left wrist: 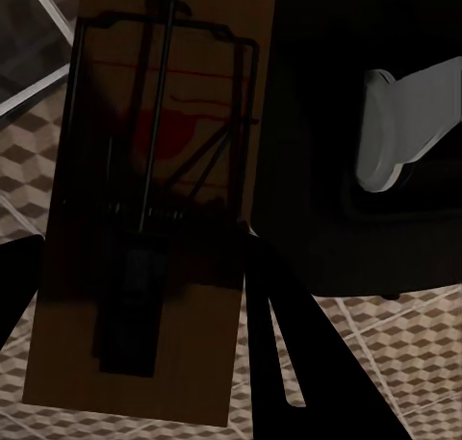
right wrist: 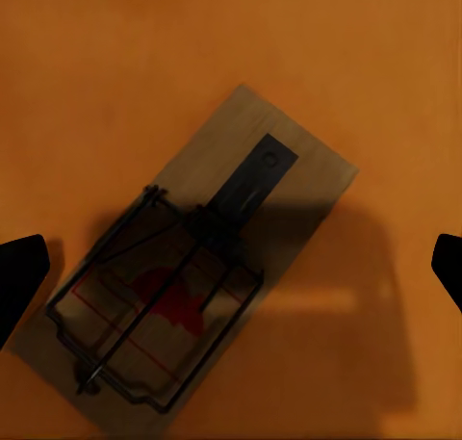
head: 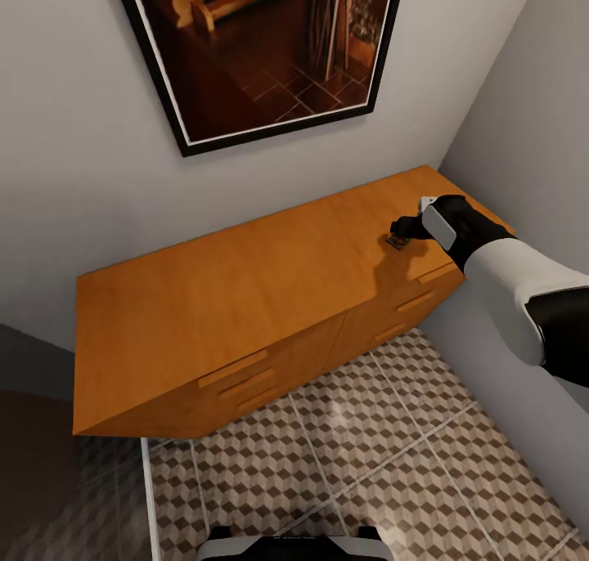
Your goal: Take the four mousetraps from the cabinet in the bathroom and place them on the bathroom floor. Make sure all four end up on the same floor surface, and ensure that at least two of them are either under or directly next to the same bathroom sink.
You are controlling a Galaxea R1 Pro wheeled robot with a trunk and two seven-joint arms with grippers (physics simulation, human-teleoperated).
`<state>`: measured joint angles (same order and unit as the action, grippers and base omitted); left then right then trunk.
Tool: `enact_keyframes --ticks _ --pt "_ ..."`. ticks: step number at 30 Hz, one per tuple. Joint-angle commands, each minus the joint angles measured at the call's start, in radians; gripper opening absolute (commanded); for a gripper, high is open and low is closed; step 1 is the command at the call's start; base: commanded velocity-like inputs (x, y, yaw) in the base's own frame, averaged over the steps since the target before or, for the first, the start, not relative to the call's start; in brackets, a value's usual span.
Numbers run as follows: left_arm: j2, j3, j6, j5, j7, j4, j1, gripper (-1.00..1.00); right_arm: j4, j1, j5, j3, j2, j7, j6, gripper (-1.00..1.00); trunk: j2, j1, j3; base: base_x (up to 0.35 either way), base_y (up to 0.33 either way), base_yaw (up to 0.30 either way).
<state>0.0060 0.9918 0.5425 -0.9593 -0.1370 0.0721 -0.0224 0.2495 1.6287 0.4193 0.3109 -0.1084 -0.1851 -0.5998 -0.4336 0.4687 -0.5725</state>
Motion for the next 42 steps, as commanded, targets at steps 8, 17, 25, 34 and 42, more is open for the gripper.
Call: enact_keyframes --ticks 8,17,25,34,42 --pt "-0.003 0.006 0.004 -0.007 -0.006 0.003 -0.001 -1.0 -0.009 0.0 0.011 0.007 -0.001 -0.007 0.024 1.0 -0.001 0.0 -0.001 0.0 0.004 0.0" --pt "-0.003 0.006 0.004 -0.007 -0.006 0.003 -0.001 -1.0 -0.01 0.0 0.01 0.007 -0.001 -0.007 0.026 1.0 -0.001 0.0 -0.001 0.0 0.019 0.0" --pt "-0.003 0.006 0.004 -0.007 -0.006 0.003 -0.001 -1.0 -0.01 0.0 0.01 0.007 0.001 -0.007 0.027 1.0 -0.001 0.0 -0.001 0.0 0.0 0.0" --pt "-0.003 0.005 0.004 -0.007 -0.006 0.003 -0.001 -1.0 -0.01 -0.002 0.012 0.007 0.002 -0.004 0.029 1.0 -0.001 0.0 -0.001 0.0 0.0 0.0" --pt "-0.003 0.006 0.004 -0.007 -0.006 0.003 -0.001 -1.0 -0.01 -0.003 0.012 0.007 0.003 0.001 0.03 1.0 -0.001 0.0 -0.001 0.0 0.0 0.0"
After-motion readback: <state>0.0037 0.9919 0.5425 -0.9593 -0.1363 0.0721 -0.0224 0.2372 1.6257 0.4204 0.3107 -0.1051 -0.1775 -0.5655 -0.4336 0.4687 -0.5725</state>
